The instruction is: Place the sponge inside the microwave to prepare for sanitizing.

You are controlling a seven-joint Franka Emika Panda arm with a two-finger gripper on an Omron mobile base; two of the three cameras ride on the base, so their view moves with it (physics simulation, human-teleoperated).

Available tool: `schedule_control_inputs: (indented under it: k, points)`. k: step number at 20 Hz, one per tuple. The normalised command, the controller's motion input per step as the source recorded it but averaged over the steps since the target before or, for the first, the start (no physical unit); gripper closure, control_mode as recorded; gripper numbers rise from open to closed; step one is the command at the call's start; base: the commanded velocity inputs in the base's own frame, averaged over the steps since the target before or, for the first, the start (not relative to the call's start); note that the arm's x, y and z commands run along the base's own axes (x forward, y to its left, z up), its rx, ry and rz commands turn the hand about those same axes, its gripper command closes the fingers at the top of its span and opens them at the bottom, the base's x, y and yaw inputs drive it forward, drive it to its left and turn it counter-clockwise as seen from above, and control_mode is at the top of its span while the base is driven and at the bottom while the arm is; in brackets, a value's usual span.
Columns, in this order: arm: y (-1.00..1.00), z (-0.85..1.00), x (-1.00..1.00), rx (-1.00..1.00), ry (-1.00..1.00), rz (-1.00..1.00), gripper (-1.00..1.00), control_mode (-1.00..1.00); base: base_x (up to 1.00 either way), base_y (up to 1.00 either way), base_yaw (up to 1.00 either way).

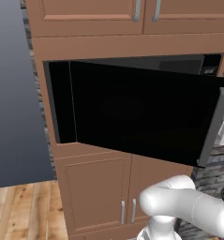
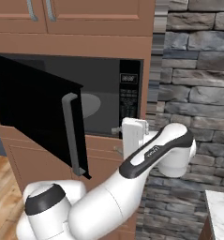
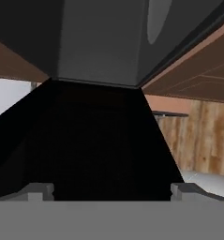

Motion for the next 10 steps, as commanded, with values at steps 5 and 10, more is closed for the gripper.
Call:
schedule_control_inputs:
  k: [5,10]
  points:
    - [0.51,0.13,0.0,-0.05,-0.02,0.17,-1.0,-1.0,0.0,0.0,0.0]
    - [0.57,0.3,0.0,-0.06,0.29,0.19,-1.0,-1.0,0.0,0.0,0.0]
